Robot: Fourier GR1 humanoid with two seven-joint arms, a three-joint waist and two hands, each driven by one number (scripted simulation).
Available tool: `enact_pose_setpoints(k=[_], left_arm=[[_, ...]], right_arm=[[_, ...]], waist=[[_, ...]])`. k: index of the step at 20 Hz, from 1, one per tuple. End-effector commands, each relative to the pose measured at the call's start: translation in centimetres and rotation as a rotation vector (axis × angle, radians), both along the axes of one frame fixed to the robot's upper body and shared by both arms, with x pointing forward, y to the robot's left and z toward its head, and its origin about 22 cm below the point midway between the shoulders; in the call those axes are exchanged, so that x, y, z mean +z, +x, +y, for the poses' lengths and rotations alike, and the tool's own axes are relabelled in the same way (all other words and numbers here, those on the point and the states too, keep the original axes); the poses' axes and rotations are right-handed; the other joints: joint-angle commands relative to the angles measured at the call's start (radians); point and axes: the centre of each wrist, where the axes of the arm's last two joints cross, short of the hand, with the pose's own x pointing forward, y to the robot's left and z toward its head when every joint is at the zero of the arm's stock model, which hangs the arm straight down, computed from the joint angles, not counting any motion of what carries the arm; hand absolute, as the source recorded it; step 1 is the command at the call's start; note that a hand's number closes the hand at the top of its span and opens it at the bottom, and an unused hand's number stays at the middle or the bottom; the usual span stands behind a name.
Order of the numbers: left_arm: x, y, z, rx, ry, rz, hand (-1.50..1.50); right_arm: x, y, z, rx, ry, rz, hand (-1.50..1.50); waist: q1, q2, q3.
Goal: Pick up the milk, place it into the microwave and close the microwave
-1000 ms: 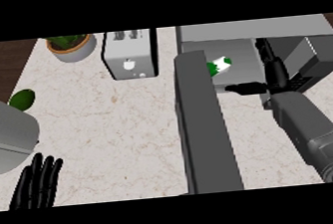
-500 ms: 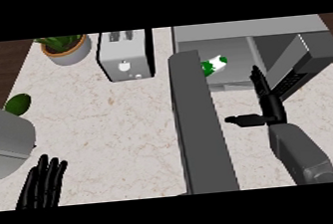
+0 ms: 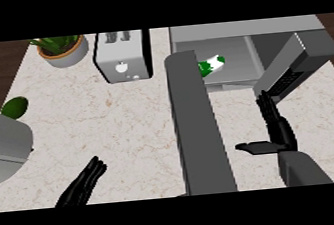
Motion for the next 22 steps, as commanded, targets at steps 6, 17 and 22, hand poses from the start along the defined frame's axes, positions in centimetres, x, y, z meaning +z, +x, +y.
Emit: enact_pose_setpoints(k=[6,17,22], left_arm=[[-0.4,4.0,-1.1,-0.086,0.062,-0.020,1.50],[-0.5,8.2,-5.7,-0.310,0.186,0.047,1.50],[-4.7,10.0,-7.7,-0.456,0.238,0.146,1.50]], right_arm=[[-2.7,-6.5,-0.2,0.031,0.100,-0.060,-1.50],[-0.7,-11.3,-5.7,0.047,0.079,-0.069,-1.50],[-0.4,-14.8,-6.7,0.039,0.091,-0.075,-1.50]], waist=[[-0.013,0.000,-0.001],[-0.017,0.001,0.000],[-0.026,0.003,-0.001]])
